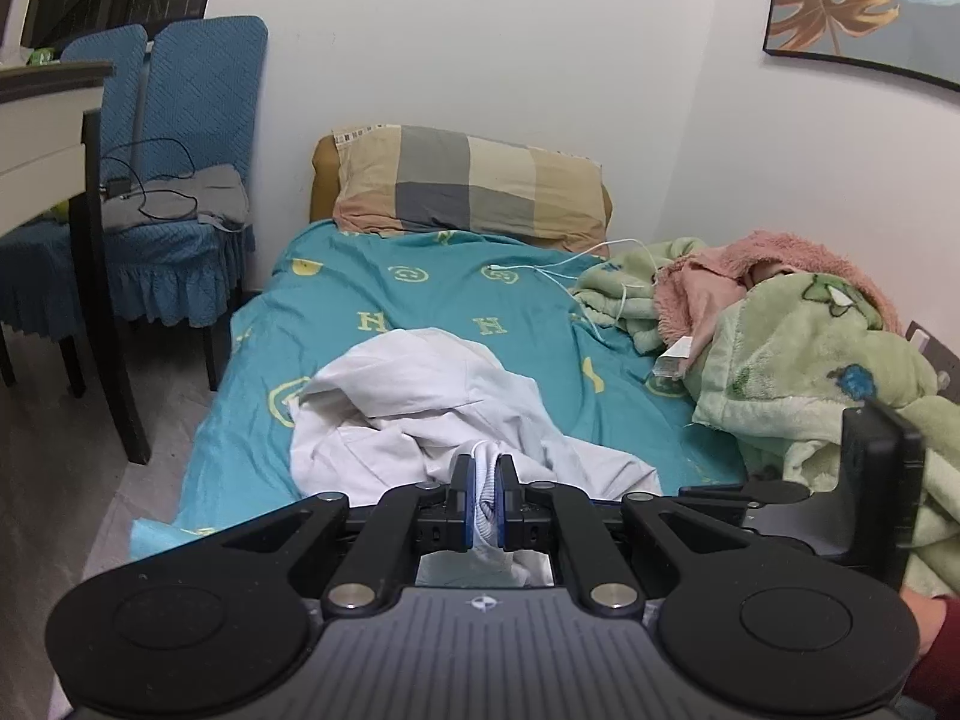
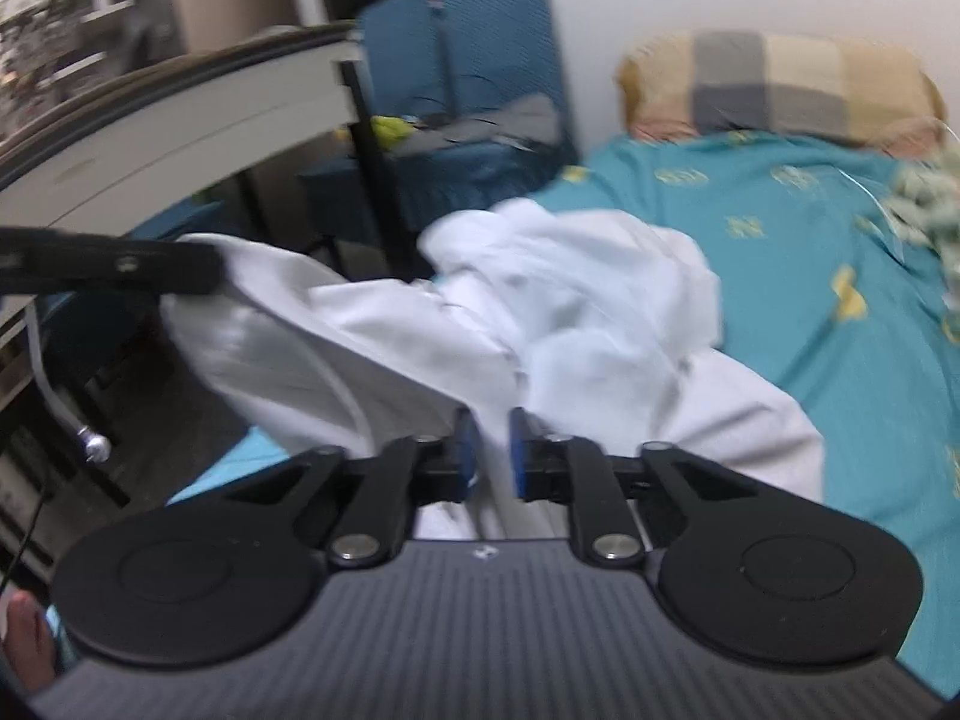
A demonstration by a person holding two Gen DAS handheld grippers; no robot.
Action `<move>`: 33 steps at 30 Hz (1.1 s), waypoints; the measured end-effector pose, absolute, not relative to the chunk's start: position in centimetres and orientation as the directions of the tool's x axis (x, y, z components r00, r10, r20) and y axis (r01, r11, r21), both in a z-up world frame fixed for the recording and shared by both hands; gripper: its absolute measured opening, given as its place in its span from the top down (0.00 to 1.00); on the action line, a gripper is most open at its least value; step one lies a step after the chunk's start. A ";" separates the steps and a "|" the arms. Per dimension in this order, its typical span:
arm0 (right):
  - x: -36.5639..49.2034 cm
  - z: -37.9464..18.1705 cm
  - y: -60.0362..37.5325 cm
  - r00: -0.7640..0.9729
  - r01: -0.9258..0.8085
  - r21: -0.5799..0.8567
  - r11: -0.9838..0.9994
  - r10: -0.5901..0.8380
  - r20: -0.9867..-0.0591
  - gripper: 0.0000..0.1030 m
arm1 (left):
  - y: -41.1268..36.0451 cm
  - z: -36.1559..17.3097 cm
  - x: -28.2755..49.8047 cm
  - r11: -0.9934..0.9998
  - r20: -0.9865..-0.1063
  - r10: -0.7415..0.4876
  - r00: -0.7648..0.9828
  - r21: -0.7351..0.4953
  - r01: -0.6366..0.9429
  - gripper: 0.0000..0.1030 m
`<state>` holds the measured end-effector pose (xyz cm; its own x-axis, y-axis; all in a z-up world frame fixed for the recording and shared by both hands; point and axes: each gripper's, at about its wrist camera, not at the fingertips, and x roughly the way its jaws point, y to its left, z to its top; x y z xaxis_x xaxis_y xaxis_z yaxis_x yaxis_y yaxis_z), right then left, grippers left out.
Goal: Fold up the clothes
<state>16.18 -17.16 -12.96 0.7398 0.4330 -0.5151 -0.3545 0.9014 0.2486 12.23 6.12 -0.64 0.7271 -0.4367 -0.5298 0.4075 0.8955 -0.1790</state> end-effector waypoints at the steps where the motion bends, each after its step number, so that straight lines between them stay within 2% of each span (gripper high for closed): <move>1: 16.2 -13.1 -17.5 0.745 -0.331 0.264 0.906 0.423 -0.516 0.93 | 6.1 -0.8 12.4 0.894 -0.528 -0.440 0.726 -0.183 0.409 0.93; 5: 15.7 -12.0 -19.6 0.804 -0.282 0.364 0.887 0.426 -0.415 0.96 | 5.9 -1.2 12.8 0.898 -0.535 -0.432 0.726 -0.182 0.400 0.93; 10: 14.4 -10.3 -21.1 0.861 -0.264 0.397 0.879 0.400 -0.313 0.96 | 6.1 -1.2 12.9 0.905 -0.522 -0.421 0.742 -0.193 0.378 0.93; 15: 14.0 -10.2 -20.9 0.837 -0.298 0.375 0.878 0.429 -0.339 0.96 | 6.2 -1.2 12.8 0.907 -0.525 -0.418 0.742 -0.198 0.371 0.93; 19: 13.0 -10.5 -18.2 0.784 -0.412 0.278 0.868 0.493 -0.378 0.93 | 6.0 -1.1 12.5 0.901 -0.523 -0.430 0.736 -0.199 0.385 0.93; 21: 12.3 -10.5 -16.5 0.769 -0.468 0.208 0.859 0.512 -0.384 0.88 | 6.0 -1.0 12.4 0.892 -0.522 -0.448 0.726 -0.200 0.406 0.93; 23: 11.7 -10.4 -14.7 0.766 -0.510 0.123 0.851 0.515 -0.386 0.56 | 6.1 -1.0 12.1 0.879 -0.522 -0.470 0.712 -0.198 0.434 0.93; 25: 11.7 -10.4 -13.7 0.755 -0.541 0.091 0.836 0.531 -0.384 0.47 | 6.1 -1.1 12.0 0.870 -0.528 -0.482 0.700 -0.195 0.452 0.93; 30: 13.4 -9.7 -13.3 0.763 -0.543 0.034 0.839 0.510 -0.397 0.50 | 5.9 -1.3 11.8 0.855 -0.536 -0.500 0.680 -0.182 0.485 0.93; 33: 14.8 -9.6 -13.2 0.738 -0.566 0.036 0.824 0.526 -0.423 0.57 | 5.6 -1.4 12.0 0.850 -0.540 -0.506 0.673 -0.179 0.496 0.93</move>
